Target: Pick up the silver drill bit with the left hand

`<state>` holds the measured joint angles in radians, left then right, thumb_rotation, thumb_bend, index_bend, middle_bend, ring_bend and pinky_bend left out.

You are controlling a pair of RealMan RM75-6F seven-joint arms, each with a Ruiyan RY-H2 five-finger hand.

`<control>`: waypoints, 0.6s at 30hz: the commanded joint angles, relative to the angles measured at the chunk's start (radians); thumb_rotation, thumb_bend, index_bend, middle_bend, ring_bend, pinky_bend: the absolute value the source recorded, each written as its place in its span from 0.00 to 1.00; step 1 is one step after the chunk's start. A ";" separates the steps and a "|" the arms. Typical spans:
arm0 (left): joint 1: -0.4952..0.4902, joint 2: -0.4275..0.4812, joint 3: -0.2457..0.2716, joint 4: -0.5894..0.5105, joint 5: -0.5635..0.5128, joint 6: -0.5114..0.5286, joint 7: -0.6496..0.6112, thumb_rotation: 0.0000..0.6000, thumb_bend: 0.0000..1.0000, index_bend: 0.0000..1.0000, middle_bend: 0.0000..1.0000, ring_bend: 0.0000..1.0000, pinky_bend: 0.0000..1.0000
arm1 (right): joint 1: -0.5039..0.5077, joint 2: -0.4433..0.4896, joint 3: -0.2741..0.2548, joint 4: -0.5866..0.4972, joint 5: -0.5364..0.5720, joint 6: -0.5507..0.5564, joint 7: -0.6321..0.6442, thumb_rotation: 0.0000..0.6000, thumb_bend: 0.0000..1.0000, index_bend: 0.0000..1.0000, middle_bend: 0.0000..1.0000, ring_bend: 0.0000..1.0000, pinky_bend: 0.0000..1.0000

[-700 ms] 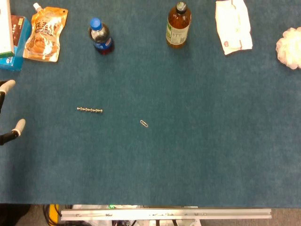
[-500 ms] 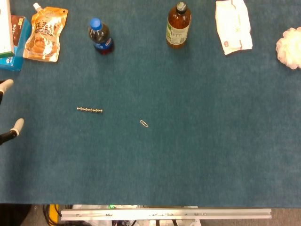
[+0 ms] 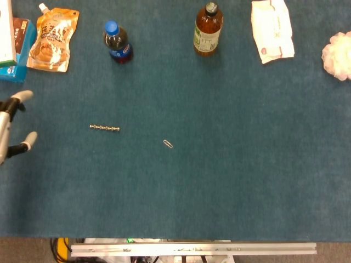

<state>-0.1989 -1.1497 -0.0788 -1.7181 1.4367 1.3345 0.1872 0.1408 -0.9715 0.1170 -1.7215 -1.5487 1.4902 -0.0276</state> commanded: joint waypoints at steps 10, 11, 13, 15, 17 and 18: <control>-0.143 -0.132 -0.011 0.145 -0.070 -0.205 0.056 1.00 0.22 0.34 0.89 0.86 0.94 | 0.010 -0.008 -0.003 0.009 0.024 -0.028 0.003 1.00 0.03 0.24 0.41 0.40 0.39; -0.150 -0.145 -0.011 0.157 -0.075 -0.212 0.064 1.00 0.22 0.35 0.90 0.87 0.95 | 0.010 -0.009 -0.004 0.011 0.025 -0.029 0.005 1.00 0.03 0.24 0.41 0.40 0.39; -0.164 -0.172 -0.012 0.179 -0.084 -0.225 0.078 1.00 0.22 0.36 0.92 0.89 0.97 | 0.008 -0.012 -0.006 0.017 0.027 -0.030 0.008 1.00 0.03 0.24 0.41 0.40 0.39; -0.173 -0.189 -0.012 0.190 -0.094 -0.237 0.087 1.00 0.22 0.38 0.93 0.90 0.97 | 0.006 -0.013 -0.008 0.020 0.030 -0.029 0.011 1.00 0.03 0.24 0.41 0.40 0.39; -0.184 -0.206 -0.013 0.199 -0.115 -0.256 0.096 1.00 0.22 0.40 0.94 0.91 0.98 | 0.003 -0.014 -0.009 0.025 0.035 -0.028 0.013 1.00 0.03 0.24 0.41 0.40 0.39; -0.189 -0.211 -0.012 0.200 -0.127 -0.268 0.104 1.00 0.22 0.40 0.95 0.91 0.99 | 0.002 -0.015 -0.010 0.027 0.036 -0.028 0.015 1.00 0.03 0.24 0.41 0.40 0.39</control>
<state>-0.3792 -1.3509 -0.0904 -1.5232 1.3237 1.0805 0.2808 0.1430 -0.9862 0.1070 -1.6951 -1.5129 1.4620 -0.0131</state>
